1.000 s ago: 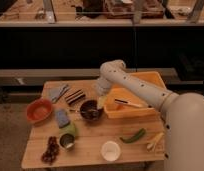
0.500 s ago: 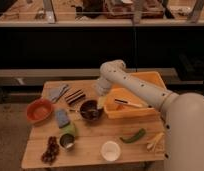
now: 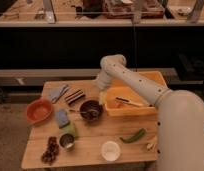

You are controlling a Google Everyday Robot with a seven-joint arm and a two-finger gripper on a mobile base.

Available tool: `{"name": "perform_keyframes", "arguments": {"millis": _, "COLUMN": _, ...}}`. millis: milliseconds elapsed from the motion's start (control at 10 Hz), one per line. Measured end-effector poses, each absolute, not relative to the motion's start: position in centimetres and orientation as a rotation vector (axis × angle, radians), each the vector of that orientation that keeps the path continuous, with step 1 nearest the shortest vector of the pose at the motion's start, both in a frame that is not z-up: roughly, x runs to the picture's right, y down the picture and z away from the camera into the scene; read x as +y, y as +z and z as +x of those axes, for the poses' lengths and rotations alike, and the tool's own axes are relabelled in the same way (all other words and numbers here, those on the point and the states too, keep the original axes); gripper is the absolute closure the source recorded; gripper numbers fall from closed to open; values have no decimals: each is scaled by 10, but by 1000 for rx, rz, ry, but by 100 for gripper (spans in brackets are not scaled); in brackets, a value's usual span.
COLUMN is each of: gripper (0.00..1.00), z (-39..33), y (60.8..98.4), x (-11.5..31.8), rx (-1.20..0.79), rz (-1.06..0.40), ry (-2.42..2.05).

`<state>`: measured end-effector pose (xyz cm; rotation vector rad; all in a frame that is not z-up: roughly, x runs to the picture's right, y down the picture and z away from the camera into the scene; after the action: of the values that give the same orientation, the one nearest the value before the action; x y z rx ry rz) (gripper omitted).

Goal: Wipe table surface with eraser

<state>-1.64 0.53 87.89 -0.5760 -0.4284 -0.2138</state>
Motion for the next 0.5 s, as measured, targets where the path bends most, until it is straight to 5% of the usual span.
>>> {"name": "perform_keyframes", "arguments": {"millis": 500, "gripper": 20, "z": -78, "y": 915, "x": -76, "rx": -473, "rz": -560, "ry": -388}}
